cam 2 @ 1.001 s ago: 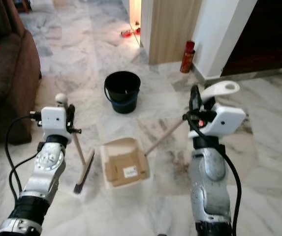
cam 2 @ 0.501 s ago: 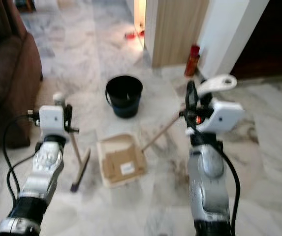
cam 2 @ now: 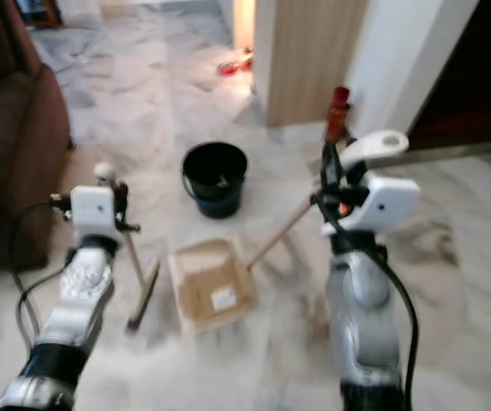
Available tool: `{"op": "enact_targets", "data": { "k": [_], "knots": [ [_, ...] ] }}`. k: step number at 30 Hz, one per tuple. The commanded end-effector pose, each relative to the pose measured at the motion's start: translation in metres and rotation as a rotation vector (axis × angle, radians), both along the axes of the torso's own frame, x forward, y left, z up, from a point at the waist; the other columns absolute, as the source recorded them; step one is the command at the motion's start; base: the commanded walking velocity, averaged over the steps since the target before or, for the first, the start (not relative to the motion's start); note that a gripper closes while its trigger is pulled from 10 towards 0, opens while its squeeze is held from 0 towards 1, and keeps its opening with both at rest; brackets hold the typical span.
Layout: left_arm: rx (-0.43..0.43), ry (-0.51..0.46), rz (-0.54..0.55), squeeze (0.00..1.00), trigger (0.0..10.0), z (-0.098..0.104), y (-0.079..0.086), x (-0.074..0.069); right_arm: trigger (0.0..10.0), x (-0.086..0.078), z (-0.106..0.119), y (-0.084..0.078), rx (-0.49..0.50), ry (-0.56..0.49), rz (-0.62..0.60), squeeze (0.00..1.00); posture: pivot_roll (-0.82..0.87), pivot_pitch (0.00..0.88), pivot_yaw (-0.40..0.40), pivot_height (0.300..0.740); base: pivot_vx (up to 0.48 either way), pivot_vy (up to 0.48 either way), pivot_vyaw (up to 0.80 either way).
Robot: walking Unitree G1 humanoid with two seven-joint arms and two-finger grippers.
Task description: Sweep floor
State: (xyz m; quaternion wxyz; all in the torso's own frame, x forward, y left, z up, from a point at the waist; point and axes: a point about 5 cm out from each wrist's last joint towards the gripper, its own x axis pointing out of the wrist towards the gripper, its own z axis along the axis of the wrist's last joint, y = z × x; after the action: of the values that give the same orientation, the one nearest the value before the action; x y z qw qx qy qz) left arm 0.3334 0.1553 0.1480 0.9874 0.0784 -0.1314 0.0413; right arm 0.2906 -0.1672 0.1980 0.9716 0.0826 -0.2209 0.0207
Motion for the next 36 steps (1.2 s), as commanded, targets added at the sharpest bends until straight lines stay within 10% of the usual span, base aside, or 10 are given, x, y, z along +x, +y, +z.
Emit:
{"op": "enact_targets", "data": {
  "k": [1, 36],
  "knots": [
    [0.009, -0.059, 0.010, 0.00, 10.0, 0.012, 0.005, -0.001, 10.0, -0.004, 0.017, 0.004, 0.022, -0.085, 0.015, 0.00, 0.11, 0.093, -0.005, 0.740, 0.307, 0.000, 0.00],
    [0.003, -0.064, 0.012, 0.00, 10.0, 0.012, 0.003, 0.003, 10.0, -0.002, 0.039, 0.010, 0.044, -0.175, 0.039, 0.00, 0.12, 0.067, -0.003, 0.740, 0.307, 0.000, 0.00]
  ]
}}
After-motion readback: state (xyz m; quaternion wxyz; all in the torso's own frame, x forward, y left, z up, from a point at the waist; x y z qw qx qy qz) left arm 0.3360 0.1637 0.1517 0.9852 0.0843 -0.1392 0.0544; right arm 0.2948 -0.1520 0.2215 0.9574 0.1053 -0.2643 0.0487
